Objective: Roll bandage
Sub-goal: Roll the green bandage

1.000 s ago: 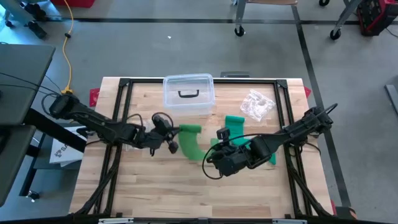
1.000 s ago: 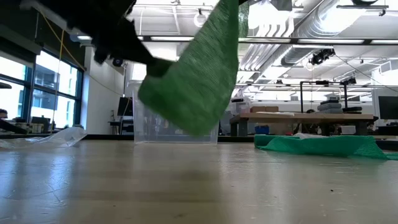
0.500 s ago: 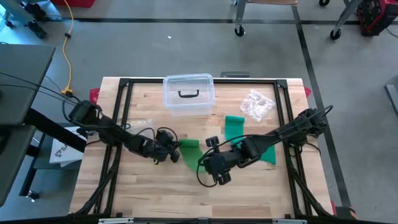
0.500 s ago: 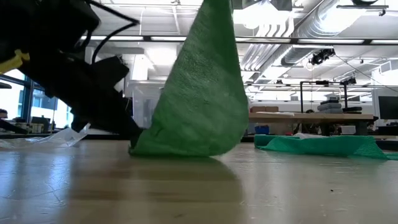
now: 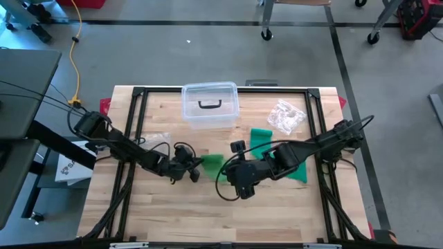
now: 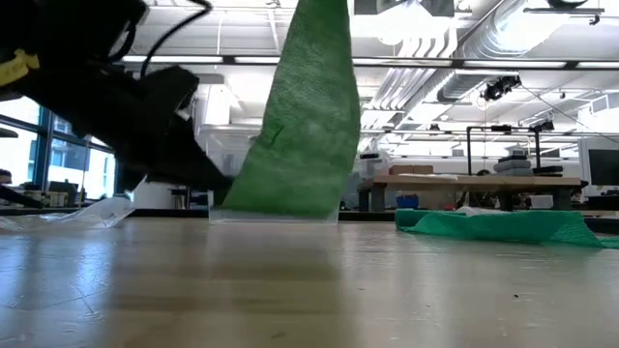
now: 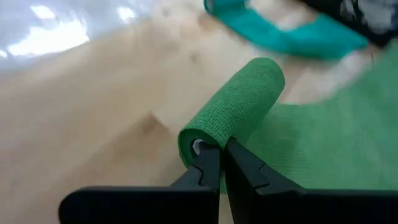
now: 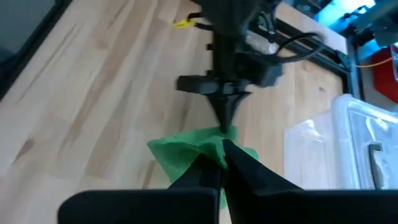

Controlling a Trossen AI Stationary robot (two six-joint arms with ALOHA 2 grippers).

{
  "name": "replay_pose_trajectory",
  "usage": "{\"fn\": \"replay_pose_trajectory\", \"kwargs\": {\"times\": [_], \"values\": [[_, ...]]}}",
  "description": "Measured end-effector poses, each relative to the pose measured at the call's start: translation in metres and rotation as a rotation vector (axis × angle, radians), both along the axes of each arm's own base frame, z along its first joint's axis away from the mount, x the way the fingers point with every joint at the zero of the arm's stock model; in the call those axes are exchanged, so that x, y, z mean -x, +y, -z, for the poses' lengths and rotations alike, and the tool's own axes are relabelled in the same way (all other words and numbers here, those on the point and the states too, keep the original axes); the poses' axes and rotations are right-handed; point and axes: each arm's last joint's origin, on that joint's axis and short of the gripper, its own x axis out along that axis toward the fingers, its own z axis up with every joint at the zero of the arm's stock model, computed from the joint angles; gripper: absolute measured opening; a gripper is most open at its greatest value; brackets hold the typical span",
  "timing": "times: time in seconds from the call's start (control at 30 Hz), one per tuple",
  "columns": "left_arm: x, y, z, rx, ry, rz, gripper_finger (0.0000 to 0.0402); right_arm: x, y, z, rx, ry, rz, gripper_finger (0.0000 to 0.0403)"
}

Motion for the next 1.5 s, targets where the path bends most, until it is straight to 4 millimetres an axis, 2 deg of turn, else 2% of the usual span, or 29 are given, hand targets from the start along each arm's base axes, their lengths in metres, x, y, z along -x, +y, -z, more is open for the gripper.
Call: {"fn": "replay_pose_trajectory", "kwargs": {"times": [0.1,0.23,0.37,0.57,0.8,1.0,1.2,1.37,1.5], "values": [[0.001,0.002,-0.008,-0.051,-0.027,-0.029,0.0001,0.0,0.002,0.007,-0.034,0.03,-0.027,0.0],[0.003,0.004,-0.01,-0.149,-0.012,-0.067,0.0001,0.0,0.001,0.027,-0.072,0.104,-0.05,0.0],[0.001,0.005,-0.018,-0.212,-0.069,-0.128,0.0001,-0.001,0.0,0.045,-0.102,0.131,-0.063,0.0],[-0.002,0.004,-0.058,-0.289,-0.242,-0.1,0.0001,-0.001,-0.005,0.07,-0.132,0.18,-0.04,0.0],[0.02,0.023,-0.109,-0.48,-0.248,-0.235,0.0001,0.0,-0.005,0.093,-0.208,0.212,-0.038,0.0],[0.042,0.045,-0.142,-0.571,-0.236,-0.366,0.0001,0.003,-0.001,0.102,-0.276,0.234,-0.017,0.0],[0.066,0.065,-0.167,-0.609,-0.246,-0.473,0.0001,0.005,-0.001,0.111,-0.331,0.252,0.008,0.0],[0.082,0.075,-0.18,-0.647,-0.239,-0.521,0.0001,0.005,-0.001,0.111,-0.337,0.251,0.005,0.0],[0.085,0.075,-0.18,-0.66,-0.22,-0.507,0.0001,0.009,-0.001,0.102,-0.281,0.2,-0.01,0.0]]}}
